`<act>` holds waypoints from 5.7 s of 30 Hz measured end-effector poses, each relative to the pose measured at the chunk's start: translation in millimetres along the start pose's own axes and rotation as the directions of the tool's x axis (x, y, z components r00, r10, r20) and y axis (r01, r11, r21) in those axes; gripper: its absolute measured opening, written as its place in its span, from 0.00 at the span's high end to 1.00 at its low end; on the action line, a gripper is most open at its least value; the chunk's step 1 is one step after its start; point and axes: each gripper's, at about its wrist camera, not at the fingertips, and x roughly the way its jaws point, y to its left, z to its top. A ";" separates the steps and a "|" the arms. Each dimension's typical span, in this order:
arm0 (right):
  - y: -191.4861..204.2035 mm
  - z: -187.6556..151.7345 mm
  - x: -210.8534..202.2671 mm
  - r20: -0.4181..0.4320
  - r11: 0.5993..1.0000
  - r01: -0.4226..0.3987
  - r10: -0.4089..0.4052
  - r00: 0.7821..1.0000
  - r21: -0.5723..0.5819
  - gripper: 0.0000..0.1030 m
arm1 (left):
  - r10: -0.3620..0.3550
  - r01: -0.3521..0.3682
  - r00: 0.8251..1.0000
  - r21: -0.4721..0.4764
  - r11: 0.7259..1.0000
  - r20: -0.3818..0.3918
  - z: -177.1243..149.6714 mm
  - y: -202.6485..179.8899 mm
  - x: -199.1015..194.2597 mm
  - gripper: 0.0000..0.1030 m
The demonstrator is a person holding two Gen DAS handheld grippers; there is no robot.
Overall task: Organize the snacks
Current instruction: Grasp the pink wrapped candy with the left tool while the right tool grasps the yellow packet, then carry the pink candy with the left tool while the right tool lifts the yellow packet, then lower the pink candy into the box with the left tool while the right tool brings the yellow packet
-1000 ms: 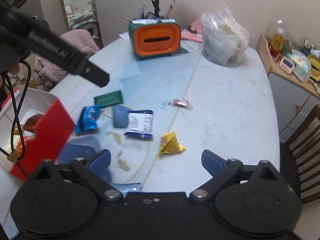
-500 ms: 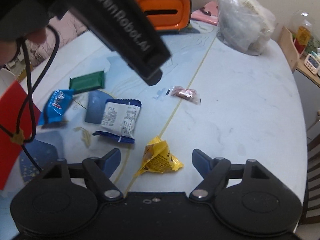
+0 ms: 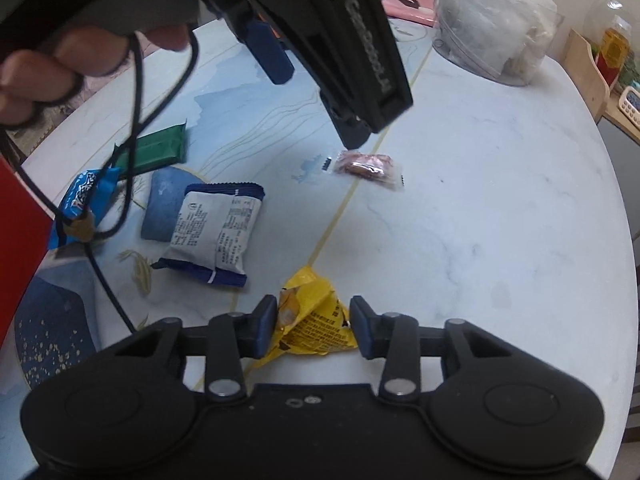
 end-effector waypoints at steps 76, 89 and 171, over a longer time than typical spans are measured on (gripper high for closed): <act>170.8 -29.5 -217.0 0.197 0.993 -0.117 0.112 0.974 0.013 0.69 | -0.050 0.108 0.986 -0.383 0.917 0.158 -250.4 82.3 -266.4 0.87; 275.1 -13.3 -206.1 0.175 0.973 -0.199 0.218 0.960 -0.118 0.69 | 0.045 0.030 0.990 -0.507 0.861 0.136 -349.4 152.1 -305.8 0.87; 335.4 -136.5 -118.4 -0.041 0.985 -0.150 0.147 0.988 -0.085 0.66 | 0.026 0.012 0.998 -0.555 0.832 0.059 -448.2 190.8 -234.1 0.87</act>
